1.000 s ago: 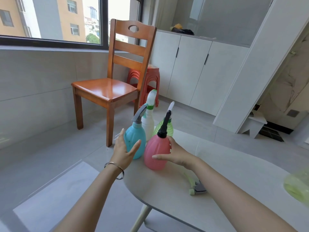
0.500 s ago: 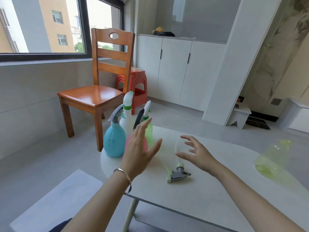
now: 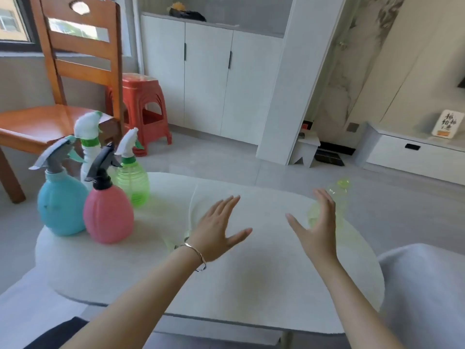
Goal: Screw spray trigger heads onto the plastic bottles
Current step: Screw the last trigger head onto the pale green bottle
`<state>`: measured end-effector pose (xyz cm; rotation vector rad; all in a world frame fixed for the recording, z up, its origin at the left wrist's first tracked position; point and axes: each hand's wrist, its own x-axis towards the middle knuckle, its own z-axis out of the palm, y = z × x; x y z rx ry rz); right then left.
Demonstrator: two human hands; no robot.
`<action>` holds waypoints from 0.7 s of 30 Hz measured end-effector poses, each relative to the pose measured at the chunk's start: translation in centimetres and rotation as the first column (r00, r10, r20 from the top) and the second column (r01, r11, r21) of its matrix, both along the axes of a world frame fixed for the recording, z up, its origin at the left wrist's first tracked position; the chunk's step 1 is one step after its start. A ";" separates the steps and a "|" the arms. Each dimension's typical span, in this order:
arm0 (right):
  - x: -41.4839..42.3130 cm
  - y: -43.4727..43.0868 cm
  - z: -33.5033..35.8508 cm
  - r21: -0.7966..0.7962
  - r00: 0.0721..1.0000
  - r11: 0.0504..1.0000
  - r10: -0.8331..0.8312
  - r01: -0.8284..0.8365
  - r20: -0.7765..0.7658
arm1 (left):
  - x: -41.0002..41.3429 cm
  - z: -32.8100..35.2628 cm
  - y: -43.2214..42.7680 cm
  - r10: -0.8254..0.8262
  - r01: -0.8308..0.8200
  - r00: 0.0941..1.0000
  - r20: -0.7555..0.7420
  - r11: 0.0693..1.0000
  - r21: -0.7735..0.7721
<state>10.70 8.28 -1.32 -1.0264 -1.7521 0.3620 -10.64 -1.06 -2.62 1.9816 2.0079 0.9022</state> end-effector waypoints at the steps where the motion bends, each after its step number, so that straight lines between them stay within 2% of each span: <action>1: 0.6 1.0 0.3 0.045 0.998 0.998 -0.044 0.046 -0.042 | 0.5 -0.1 0.7 -0.005 0.005 1.000 0.006 1.000 0.000; 3: 2.0 3.1 0.6 0.074 0.983 0.987 -0.137 0.146 -0.120 | 1.5 -0.4 1.8 -0.017 0.017 0.999 0.028 1.000 -0.018; 6: 3.9 5.9 -0.4 -0.080 0.950 0.970 -0.241 0.229 -0.199 | 2.6 -0.8 3.1 -0.028 0.030 0.997 0.068 0.999 -0.025; 9: 5.0 7.9 -2.5 -0.293 0.942 0.939 -0.251 0.180 -0.224 | 3.5 -1.2 4.0 -0.052 0.053 0.994 0.092 0.999 -0.008; 12: 5.8 9.2 -4.6 -0.420 0.940 0.897 -0.254 0.141 -0.226 | 4.0 -1.4 4.5 -0.060 0.061 0.991 0.116 0.998 -0.003; 18: 5.6 9.2 -4.9 -0.420 0.944 0.897 -0.246 0.136 -0.222 | 4.3 -1.0 4.8 -0.065 0.063 0.984 0.168 0.998 0.016; 21: 4.2 7.6 -3.1 -0.411 0.952 0.911 -0.145 0.023 -0.268 | 4.2 -0.8 4.4 -0.072 0.069 0.983 0.169 0.997 0.026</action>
